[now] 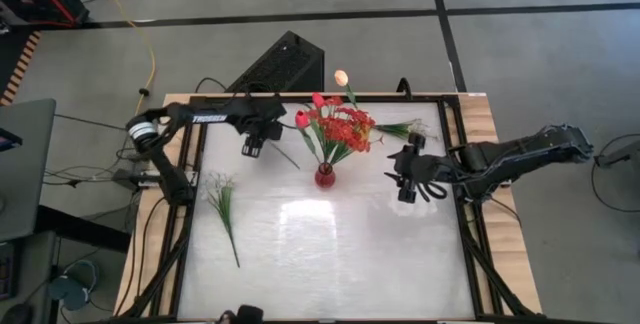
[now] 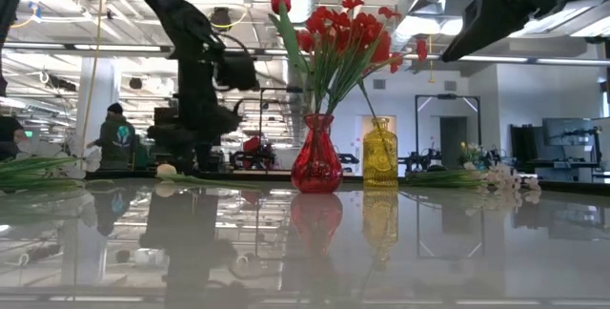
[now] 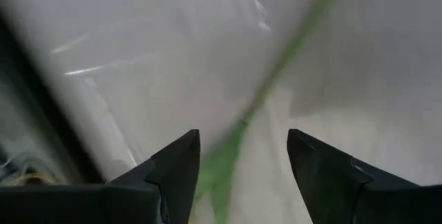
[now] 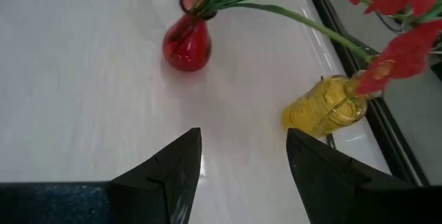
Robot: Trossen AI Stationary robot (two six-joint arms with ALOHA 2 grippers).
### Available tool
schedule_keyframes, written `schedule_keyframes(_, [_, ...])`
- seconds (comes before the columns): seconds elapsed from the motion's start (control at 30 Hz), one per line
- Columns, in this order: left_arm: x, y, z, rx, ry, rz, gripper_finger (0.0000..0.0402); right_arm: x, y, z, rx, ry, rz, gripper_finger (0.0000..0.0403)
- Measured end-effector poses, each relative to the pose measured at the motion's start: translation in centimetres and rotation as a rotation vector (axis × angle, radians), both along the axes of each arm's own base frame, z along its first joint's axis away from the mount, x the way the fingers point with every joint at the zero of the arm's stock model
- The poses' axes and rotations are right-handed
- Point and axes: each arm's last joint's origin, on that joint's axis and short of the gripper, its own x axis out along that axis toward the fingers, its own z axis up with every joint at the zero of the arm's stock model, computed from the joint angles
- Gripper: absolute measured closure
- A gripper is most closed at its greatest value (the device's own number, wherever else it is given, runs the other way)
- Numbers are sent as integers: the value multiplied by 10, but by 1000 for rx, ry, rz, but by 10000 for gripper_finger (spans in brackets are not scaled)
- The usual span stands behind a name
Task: Sort flowers into vase by color
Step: Put the white tulip into the yellow vase
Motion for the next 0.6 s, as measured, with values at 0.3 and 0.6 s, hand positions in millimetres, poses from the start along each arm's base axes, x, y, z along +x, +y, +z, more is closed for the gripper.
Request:
schedule_keyframes(0.3, [-1,10,-29,-82,202,-64,259,0,-6,0,0,5,-28,165])
schedule_keyframes(0.6, [-18,3,-5,-39,182,198,393,1,-8,0,-6,8,-15,165])
